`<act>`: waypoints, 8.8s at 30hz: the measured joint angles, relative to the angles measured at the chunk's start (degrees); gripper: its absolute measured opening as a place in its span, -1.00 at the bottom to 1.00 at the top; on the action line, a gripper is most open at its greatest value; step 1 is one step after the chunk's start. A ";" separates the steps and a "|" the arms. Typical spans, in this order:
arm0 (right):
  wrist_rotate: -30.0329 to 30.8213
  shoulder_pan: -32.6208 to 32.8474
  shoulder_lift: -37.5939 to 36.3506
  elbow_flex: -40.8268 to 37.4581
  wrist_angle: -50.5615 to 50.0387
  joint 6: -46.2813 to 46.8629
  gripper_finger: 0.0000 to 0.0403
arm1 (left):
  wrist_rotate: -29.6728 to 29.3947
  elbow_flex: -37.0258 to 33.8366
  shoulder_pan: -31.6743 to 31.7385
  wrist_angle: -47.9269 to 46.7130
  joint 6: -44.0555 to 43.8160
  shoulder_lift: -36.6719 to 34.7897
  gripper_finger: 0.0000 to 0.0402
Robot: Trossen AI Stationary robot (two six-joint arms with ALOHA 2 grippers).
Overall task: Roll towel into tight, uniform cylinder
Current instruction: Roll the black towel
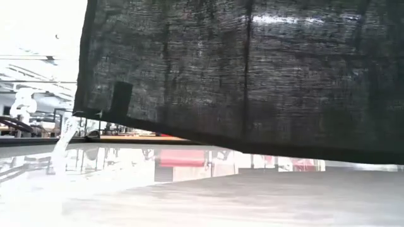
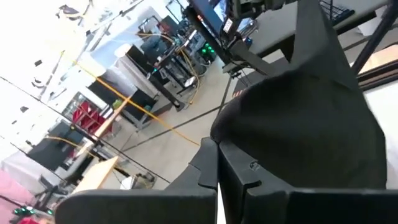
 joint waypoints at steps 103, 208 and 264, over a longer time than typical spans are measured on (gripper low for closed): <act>15.27 -44.50 7.44 -18.98 -29.46 22.37 -0.92 | 23.99 -13.70 46.72 -10.68 -18.61 25.01 -0.93; 3.22 -43.49 48.12 -16.61 2.38 32.14 -0.21 | 56.03 -24.85 49.45 9.65 -4.61 31.52 -0.18; 2.48 -52.32 37.91 -16.66 -12.39 27.82 -0.32 | 58.02 -24.79 49.66 9.14 -4.55 36.57 -0.18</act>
